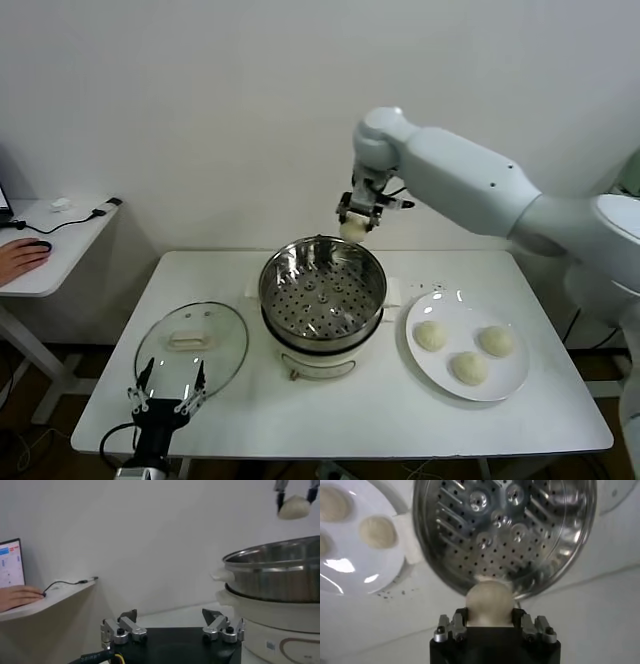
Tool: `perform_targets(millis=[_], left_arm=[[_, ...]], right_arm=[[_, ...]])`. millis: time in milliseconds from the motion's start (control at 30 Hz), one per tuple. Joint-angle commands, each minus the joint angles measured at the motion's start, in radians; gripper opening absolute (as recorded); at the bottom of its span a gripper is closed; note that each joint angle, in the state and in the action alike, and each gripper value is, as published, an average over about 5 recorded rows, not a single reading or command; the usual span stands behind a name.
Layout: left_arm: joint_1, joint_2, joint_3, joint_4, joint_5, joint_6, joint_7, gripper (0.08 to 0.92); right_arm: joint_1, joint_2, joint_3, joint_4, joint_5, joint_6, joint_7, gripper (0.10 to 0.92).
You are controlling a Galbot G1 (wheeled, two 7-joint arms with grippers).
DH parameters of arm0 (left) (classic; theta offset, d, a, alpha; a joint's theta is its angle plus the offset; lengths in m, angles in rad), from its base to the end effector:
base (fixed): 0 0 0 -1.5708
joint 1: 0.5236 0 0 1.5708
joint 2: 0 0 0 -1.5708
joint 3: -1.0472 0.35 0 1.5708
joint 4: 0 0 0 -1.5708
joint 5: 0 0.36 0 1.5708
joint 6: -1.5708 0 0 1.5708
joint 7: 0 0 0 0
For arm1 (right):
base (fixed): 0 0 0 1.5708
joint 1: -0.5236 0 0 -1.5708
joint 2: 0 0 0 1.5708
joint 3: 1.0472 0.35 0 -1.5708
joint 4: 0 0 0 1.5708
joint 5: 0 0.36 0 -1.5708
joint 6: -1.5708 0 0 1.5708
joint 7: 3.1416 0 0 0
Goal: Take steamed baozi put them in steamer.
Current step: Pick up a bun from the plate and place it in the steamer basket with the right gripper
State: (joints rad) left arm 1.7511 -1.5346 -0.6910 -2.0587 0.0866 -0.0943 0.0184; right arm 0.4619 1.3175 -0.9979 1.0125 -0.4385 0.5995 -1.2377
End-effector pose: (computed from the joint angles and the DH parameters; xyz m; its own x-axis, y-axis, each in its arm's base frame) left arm 0.1230 0.0595 -0.3395 -0.9889 -0.0933 0.1157 -0.0666 0.9740 0.2163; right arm 0.5997 0.1597 -0.0220 -0.3106 -0.0604 0.9486 -0.1440 -0.9835 -0.1097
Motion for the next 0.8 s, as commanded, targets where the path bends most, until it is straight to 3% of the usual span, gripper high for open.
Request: perform_targets(millis=[33, 233, 633, 800], left_arm=[[0.002, 0.000, -0.003, 0.003, -0.003, 0.005, 0.000, 0.823], [-0.002, -0.003, -0.001, 0.010, -0.005, 0.009, -0.001, 0.823], [-0.004, -0.001, -0.002, 0.012, -0.005, 0.010, 0.000, 0.823], [-0.003, -0.002, -0.001, 0.009, -0.004, 0.009, 0.000, 0.823]], right_arm=[[-0.075, 0.076, 0.003, 0.021, -0.116, 0.074, 0.015, 0.585], [-0.199, 0.087, 0.085, -0.029, -0.269, 0.088, 0.038, 0.586], [-0.264, 0.112, 0.143, -0.123, -0.363, 0.110, 0.073, 0.588], [-0.262, 0.117, 0.149, -0.138, -0.368, 0.109, 0.093, 0.646]])
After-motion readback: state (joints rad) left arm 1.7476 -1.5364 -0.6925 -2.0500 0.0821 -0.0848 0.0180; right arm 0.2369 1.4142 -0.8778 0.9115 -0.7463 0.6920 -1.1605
